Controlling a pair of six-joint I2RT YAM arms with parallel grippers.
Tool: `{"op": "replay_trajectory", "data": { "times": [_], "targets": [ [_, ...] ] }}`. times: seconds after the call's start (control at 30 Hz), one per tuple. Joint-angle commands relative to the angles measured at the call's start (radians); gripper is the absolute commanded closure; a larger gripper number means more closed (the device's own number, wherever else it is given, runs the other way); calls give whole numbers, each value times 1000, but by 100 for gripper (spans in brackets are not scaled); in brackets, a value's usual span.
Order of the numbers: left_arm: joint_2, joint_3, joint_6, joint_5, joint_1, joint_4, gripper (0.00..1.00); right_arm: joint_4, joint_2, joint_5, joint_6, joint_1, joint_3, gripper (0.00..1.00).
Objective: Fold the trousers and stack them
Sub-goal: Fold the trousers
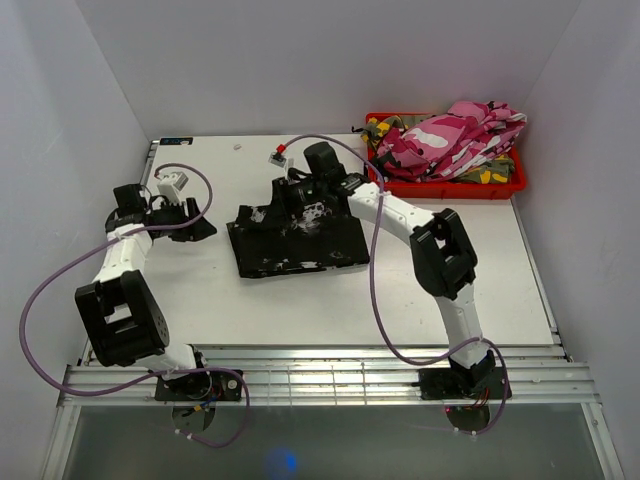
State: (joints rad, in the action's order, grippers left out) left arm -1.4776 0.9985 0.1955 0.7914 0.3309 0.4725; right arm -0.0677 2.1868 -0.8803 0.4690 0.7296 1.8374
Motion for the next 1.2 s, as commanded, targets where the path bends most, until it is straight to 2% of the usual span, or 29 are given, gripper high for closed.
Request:
{"op": "replay_trajectory", "data": {
  "times": [0.0, 0.03, 0.1, 0.13, 0.2, 0.27, 0.37, 0.5, 0.63, 0.93, 1.17],
  "targets": [
    [34, 64, 345, 109, -6, 95, 39, -179, -111, 84, -369, 4, -120, 62],
    [27, 74, 404, 127, -15, 109, 40, -170, -134, 114, -416, 5, -163, 62],
    [11, 101, 523, 157, -26, 117, 50, -129, -203, 211, -545, 17, -302, 64],
    [1, 106, 653, 166, -39, 126, 52, -71, -220, 240, -568, 21, -344, 65],
    [-10, 109, 769, 189, -56, 127, 55, -6, -260, 295, -616, 27, -444, 65],
    [-38, 114, 907, 195, -85, 126, 56, 89, -266, 332, -627, 34, -481, 63],
    [-58, 111, 1031, 224, -122, 97, 57, 97, -202, 365, -624, 44, -449, 66],
    [-78, 95, 1100, 227, -174, 58, 59, 127, -151, 388, -578, 54, -406, 67],
    [-99, 77, 1114, 197, -240, 0, 56, 140, -121, 389, -561, 71, -392, 68],
    [-153, 55, 1160, 140, -263, -35, 55, 118, -67, 405, -555, 71, -403, 68],
    [-204, 54, 1223, 51, -263, -41, 44, 82, -24, 414, -550, 71, -379, 68]
  ]
}}
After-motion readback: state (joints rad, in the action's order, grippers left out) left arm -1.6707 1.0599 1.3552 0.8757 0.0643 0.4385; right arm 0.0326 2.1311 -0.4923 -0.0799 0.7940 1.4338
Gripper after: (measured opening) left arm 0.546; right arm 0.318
